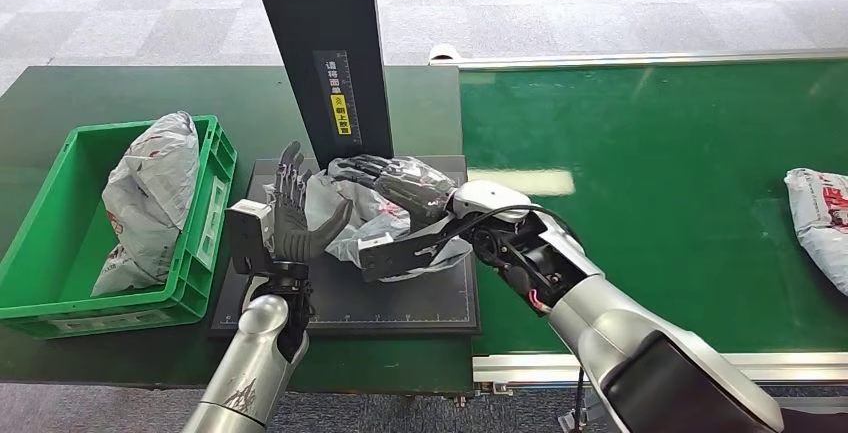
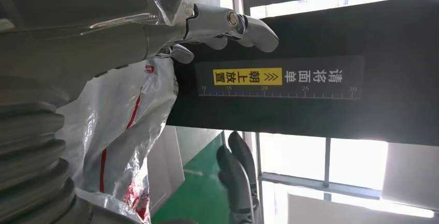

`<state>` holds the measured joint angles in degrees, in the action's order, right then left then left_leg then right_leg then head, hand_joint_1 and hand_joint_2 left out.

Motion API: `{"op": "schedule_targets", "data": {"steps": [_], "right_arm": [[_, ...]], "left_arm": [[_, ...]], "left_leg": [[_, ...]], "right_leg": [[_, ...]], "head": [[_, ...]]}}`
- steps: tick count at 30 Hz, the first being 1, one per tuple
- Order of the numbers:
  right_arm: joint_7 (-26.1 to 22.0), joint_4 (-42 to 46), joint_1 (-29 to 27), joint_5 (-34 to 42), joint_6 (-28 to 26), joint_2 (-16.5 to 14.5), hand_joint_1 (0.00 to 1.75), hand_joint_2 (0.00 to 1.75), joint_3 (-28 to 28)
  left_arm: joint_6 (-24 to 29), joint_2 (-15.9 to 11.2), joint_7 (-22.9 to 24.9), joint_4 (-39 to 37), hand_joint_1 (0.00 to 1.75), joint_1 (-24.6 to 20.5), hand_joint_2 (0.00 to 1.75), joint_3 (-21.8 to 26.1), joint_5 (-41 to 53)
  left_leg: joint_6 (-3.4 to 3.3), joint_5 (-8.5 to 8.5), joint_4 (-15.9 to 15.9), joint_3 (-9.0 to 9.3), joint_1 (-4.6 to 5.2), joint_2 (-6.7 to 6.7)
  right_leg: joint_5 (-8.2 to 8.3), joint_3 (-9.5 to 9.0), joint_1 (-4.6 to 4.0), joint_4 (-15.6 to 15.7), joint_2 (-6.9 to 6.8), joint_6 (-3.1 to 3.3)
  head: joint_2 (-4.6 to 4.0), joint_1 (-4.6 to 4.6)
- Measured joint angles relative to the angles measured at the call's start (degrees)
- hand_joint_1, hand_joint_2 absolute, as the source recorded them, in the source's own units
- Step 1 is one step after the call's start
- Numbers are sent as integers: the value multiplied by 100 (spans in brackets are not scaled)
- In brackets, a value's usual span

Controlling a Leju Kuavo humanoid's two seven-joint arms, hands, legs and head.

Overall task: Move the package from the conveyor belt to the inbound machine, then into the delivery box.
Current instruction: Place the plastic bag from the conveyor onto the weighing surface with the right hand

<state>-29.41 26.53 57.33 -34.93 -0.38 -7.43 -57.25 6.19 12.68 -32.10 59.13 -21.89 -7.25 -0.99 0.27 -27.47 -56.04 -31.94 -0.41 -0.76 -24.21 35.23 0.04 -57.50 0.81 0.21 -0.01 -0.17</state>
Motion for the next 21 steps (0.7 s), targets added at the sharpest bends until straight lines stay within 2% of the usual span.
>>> {"op": "schedule_targets", "data": {"steps": [8, 12, 21], "right_arm": [[34, 204, -52, 145, -370, 137, 0, 175, 581], [-17, 582, -221, 548, -586, 290, 0, 175, 1156], [-56, 1403, -715, 896, -329, 490, 0, 175, 2364]], "left_arm": [[10, 0, 2, 92, 0, 66, 175, 19, 1], [27, -2, 7, 187, 0, 139, 175, 70, 21], [21, -3, 31, 300, 0, 184, 175, 121, 60]], "left_leg": [[0, 0, 0, 0, 0, 0], [0, 0, -1, 0, 0, -2], [0, 0, 0, 0, 0, -2]], "right_leg": [[0, 0, 0, 0, 0, 0], [0, 0, 0, 0, -1, 0], [0, 0, 0, 0, 0, 0]], "head": [[0, 1], [-1, 1], [-1, -1]]}}
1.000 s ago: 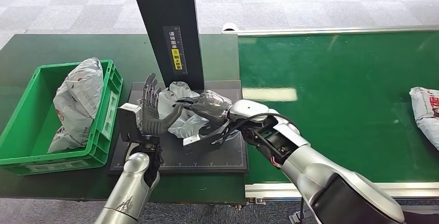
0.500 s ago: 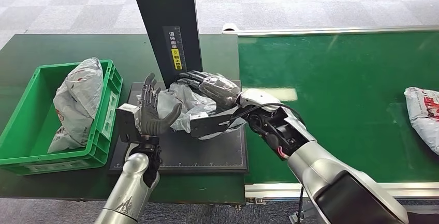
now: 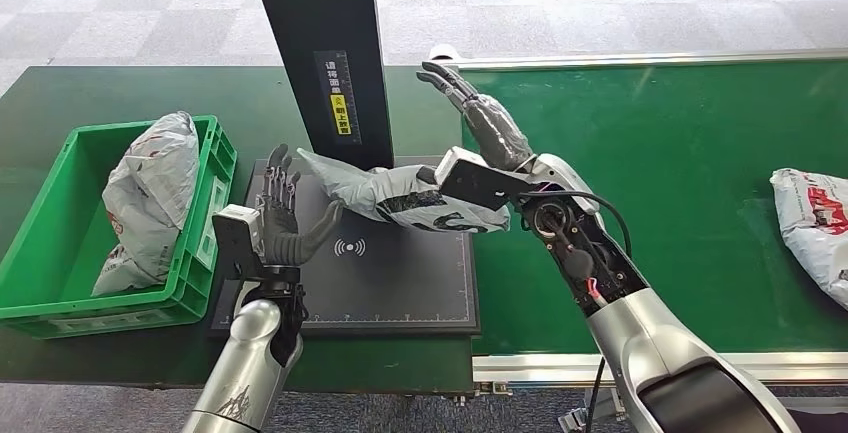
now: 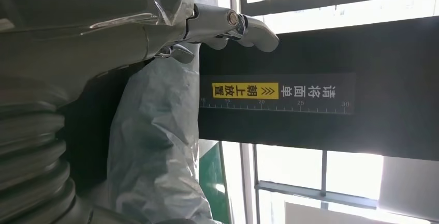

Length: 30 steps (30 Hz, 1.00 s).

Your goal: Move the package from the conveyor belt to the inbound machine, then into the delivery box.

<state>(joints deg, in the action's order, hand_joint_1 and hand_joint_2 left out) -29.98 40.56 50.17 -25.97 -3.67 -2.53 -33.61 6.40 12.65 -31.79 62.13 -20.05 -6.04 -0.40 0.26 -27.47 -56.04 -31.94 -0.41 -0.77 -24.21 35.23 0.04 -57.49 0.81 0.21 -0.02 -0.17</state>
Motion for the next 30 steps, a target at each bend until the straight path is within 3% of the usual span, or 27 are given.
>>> {"op": "schedule_targets", "data": {"steps": [16, 26, 30], "right_arm": [[312, 63, -211, 618, 729, -3, 0, 175, 870], [184, 87, -323, 1309, 545, -127, 0, 175, 1368], [330, 104, -395, 1406, 1046, -120, 0, 175, 1365]], "left_arm": [[1, 1, 31, 11, 0, 0, 175, 19, 30], [3, 46, 57, 10, 0, 0, 175, 5, 51], [2, 47, 62, -23, 0, -21, 175, -38, 51]], "left_leg": [[0, 0, 0, -1, 0, 1], [0, 0, 0, 0, 0, -1], [0, 0, 0, 0, 0, 0]], "right_leg": [[0, 0, 0, 0, 0, 0], [0, 0, 0, 0, 0, 0], [0, 0, 0, 0, 2, 0]], "head": [[2, 1], [2, 1], [2, 1]]}}
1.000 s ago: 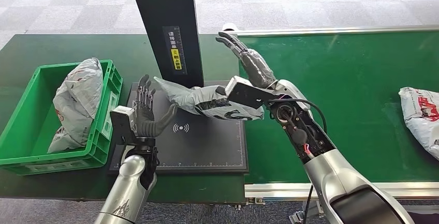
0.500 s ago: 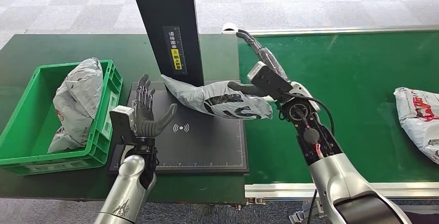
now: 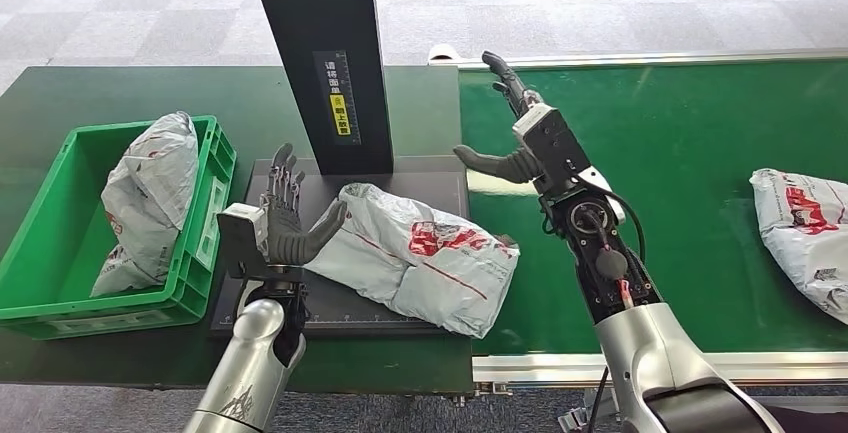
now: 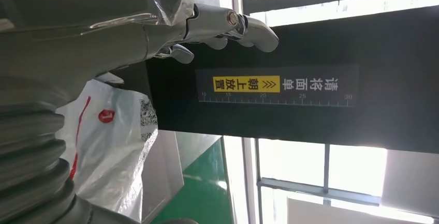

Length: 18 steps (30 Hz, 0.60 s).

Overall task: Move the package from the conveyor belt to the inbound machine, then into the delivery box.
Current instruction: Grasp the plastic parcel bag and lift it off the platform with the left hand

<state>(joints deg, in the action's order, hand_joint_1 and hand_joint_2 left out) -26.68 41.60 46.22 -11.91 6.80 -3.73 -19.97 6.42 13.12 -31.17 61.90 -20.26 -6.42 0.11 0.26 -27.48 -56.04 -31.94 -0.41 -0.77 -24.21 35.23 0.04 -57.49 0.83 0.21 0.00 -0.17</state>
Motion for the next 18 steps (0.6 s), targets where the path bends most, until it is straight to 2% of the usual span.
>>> {"op": "schedule_targets", "data": {"steps": [4, 11, 18], "right_arm": [[-93, -2, -98, 510, 300, 1, 0, 175, 31], [-131, 196, -256, 1053, 22, 14, 0, 175, 162], [-136, 600, -509, 1444, -37, 63, 0, 175, 356]], "left_arm": [[6, 1, 0, -20, 0, -6, 175, -25, -3], [1, -8, 21, -21, 0, -5, 175, -95, 136], [-60, -70, 55, -49, 0, -7, 175, -504, 1032]], "left_leg": [[0, 0, 0, 0, 0, -4], [0, 0, 0, 0, 0, -1], [0, 0, 0, 1, 0, 0]], "right_leg": [[0, 0, 0, 0, -2, 0], [0, 0, 0, 0, -1, 0], [0, 0, 0, 1, -1, 0]], "head": [[0, 1], [0, 1], [0, 0]]}}
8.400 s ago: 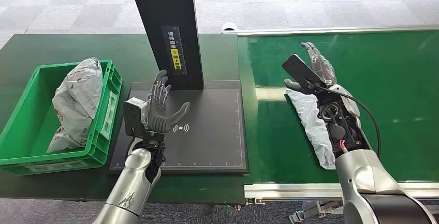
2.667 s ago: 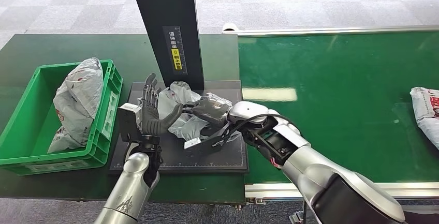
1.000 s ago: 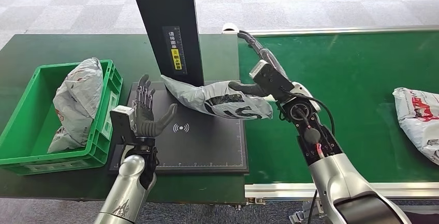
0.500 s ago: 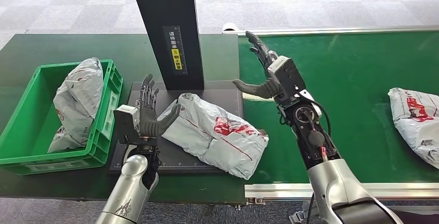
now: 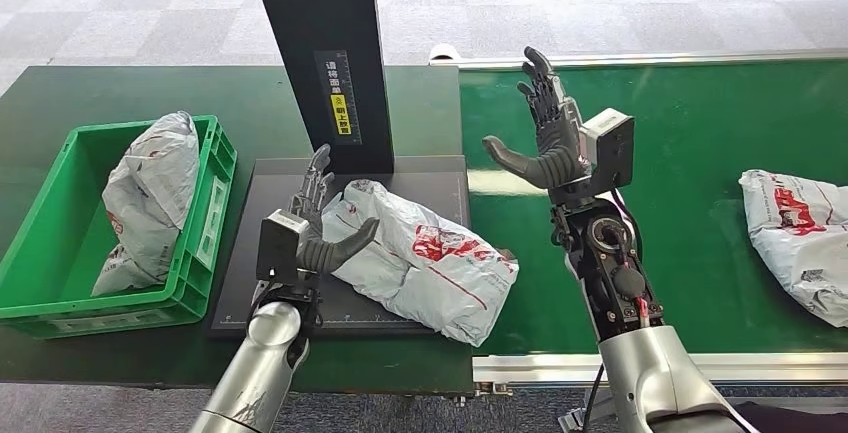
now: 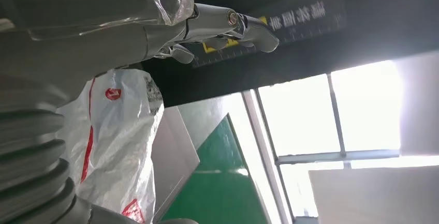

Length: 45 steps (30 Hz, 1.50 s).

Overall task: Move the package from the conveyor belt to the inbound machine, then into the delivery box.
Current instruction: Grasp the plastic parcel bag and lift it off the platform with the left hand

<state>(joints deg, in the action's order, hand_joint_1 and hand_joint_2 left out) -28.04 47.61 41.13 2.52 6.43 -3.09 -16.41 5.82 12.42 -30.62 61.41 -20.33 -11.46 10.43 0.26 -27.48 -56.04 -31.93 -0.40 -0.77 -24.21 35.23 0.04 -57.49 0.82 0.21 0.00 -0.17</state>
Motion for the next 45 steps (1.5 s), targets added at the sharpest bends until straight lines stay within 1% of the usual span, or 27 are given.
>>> {"op": "schedule_targets", "data": {"steps": [3, 5, 11, 14, 16, 20, 24, 28, 30, 36, 38, 39, 42, 43, 45], "right_arm": [[9, 169, -109, 108, 0, 51, 0, 175, 49], [30, 258, -172, 184, 0, 83, 0, 175, 96], [54, 485, -253, 370, -73, 121, 0, 175, 237], [121, 659, -250, 386, -161, 110, 0, 175, 309], [192, 757, -246, 385, -189, 81, 0, 175, 349], [244, 853, -245, 381, -211, 27, 0, 175, 403], [249, 889, -246, 374, -221, 0, 0, 175, 420], [275, 896, -262, 370, -214, -37, 0, 175, 457], [321, 888, -289, 392, -210, -84, 0, 175, 511], [571, 549, -357, 531, -376, -285, 0, 175, 777], [700, 332, -407, 604, -321, -341, 0, 175, 843], [746, 222, -443, 642, -254, -366, 0, 175, 873], [823, -76, -557, 619, -81, -416, 0, 175, 921], [836, -156, -590, 575, -73, -426, 0, 175, 923], [847, -278, -645, 507, -95, -442, 0, 175, 926]], "left_arm": [[-9, -31, 74, 2, 0, -11, 175, -213, 506], [-27, -57, 242, 2, 0, -52, 175, -371, 967], [-131, -152, 1026, -183, 0, -413, 175, -898, 2690], [-213, -170, 1518, -528, 0, -698, 175, -1132, 3598], [-323, -159, 1750, -828, 0, -889, 175, -1271, 4018], [-398, -117, 1913, -1338, 0, -1169, 175, -1439, 4308], [-398, -98, 1974, -1635, 0, -1315, 175, -1517, 4422], [-435, -90, 2413, -2030, 0, -1572, 175, -1618, 4934], [-486, -88, 2521, -2305, 0, -1752, 175, -1636, 5125], [-721, -91, 2338, -2797, 0, -2009, 175, -1636, 5218], [-804, -85, 2335, -2901, 2, -2067, 175, -1636, 5248], [-838, -80, 2338, -2949, 27, -2096, 175, -1636, 5265], [-908, -67, 2241, -3054, 135, -2158, 175, -1636, 5264], [-914, -64, 2171, -3070, 153, -2160, 175, -1636, 5245], [-913, -64, 2058, -3081, 168, -2141, 175, -1635, 5212]], "left_leg": [[0, 0, 0, 0, 0, 0], [0, 0, 0, 0, 0, 0], [0, 0, 0, 1, 0, 0], [0, 1, 0, 1, 0, 0], [0, 1, 0, 1, 0, 0], [0, 1, 0, 1, 0, 1], [0, 1, 0, 0, 0, 1], [0, 1, 0, 1, 0, 1], [0, 1, 0, 1, 0, 1], [1, 1, 1, 2, -1, 1], [1, 1, 1, 2, -1, 0], [1, 1, 1, 1, -1, 0], [0, 1, 1, 0, 0, -1], [0, 1, 1, 0, 0, -2], [0, 1, 1, 0, 0, -5]], "right_leg": [[0, 0, 0, 0, 0, 0], [0, 0, 0, 0, 0, 0], [1, -1, 0, 0, 0, 0], [1, -1, 0, 0, 0, 0], [1, -1, 0, 0, 1, 1], [1, -1, 0, 0, 2, 1], [1, -1, 0, 0, 1, 1], [1, -1, 0, 0, 1, 1], [1, -2, 0, 0, 1, 1], [1, -2, -1, -1, 1, 1], [1, -2, -1, -1, 1, 1], [1, -2, -1, -1, 0, 1], [1, -3, 0, -1, 0, 1], [1, -3, 0, -1, -1, 1], [1, -3, 0, -1, -2, 1]], "head": [[-1, -1], [0, -1], [0, -1], [0, 0], [0, -1], [0, 0], [0, -1], [0, 0], [0, 0], [-1, -1], [-2, 0], [-2, 1], [0, 0], [0, 0], [0, 0]]}}
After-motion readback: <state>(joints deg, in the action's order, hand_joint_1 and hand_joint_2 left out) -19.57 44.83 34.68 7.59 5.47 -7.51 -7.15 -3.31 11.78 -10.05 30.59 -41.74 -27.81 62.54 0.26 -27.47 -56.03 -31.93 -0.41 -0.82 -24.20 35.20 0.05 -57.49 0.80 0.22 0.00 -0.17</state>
